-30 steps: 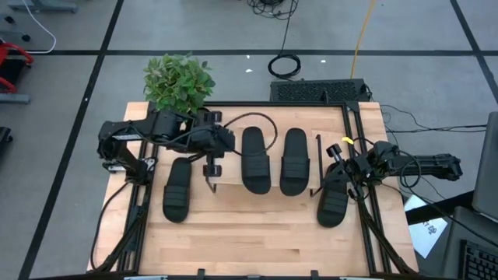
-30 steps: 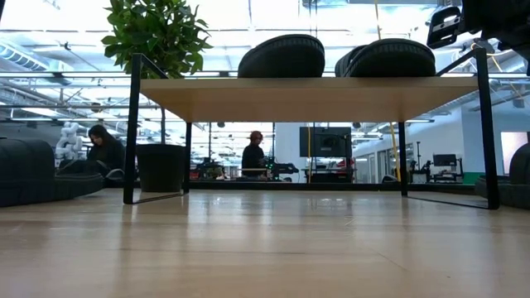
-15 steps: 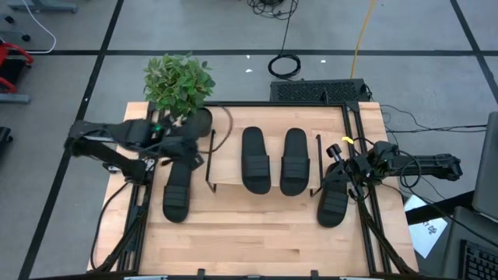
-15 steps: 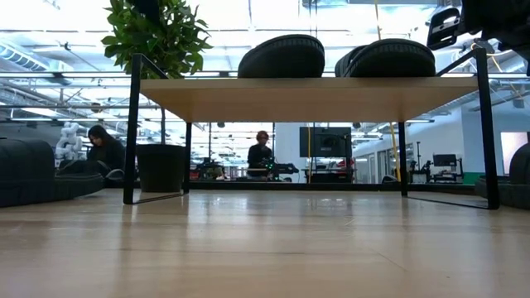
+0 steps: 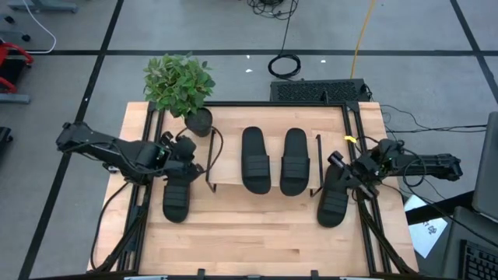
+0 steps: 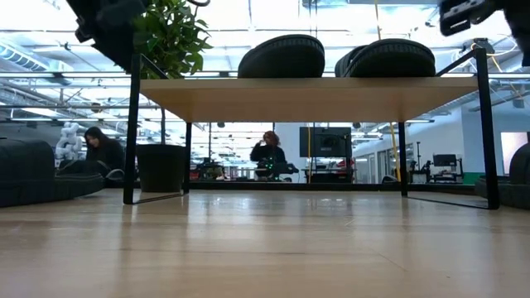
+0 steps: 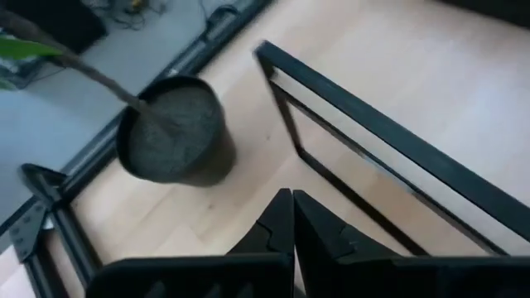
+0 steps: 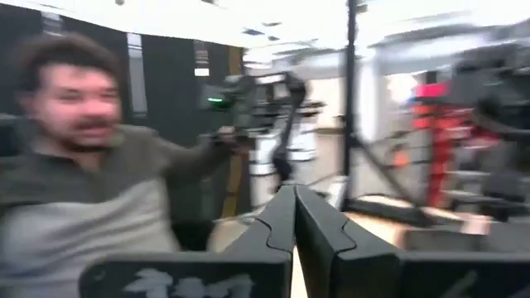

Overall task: Pick and place slides into the shelf
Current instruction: Adjust the shelf

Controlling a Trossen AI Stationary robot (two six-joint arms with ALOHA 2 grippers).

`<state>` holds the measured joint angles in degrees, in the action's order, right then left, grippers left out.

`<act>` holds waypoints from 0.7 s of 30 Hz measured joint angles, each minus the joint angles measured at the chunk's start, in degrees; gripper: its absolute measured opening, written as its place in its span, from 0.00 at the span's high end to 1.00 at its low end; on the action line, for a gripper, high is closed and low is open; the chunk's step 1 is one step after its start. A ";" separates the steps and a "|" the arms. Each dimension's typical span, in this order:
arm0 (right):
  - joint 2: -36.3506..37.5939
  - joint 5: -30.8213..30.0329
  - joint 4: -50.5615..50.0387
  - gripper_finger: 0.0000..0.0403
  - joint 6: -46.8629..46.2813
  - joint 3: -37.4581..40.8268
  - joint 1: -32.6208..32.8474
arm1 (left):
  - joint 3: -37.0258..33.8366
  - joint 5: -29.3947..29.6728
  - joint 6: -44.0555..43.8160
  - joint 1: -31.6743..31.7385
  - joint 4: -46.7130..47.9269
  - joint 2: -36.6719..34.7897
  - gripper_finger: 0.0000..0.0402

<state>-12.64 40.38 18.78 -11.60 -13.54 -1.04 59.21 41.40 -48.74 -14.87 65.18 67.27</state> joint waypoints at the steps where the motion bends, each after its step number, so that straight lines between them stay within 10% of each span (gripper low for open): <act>1: -0.02 2.01 -0.49 1.00 -1.44 -0.05 0.00 | -0.48 0.24 -0.44 0.01 0.04 0.06 0.99; 13: -0.22 11.02 1.88 1.00 -12.51 0.04 7.37 | -1.65 3.88 0.37 0.47 -0.40 0.10 0.99; 21: -0.88 2.24 2.59 1.00 -12.67 0.02 14.00 | -1.65 3.94 0.71 1.89 -1.01 0.10 0.99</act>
<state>-13.52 42.62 21.37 -24.27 -13.52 12.97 57.56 45.34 -48.03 -12.98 64.16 67.37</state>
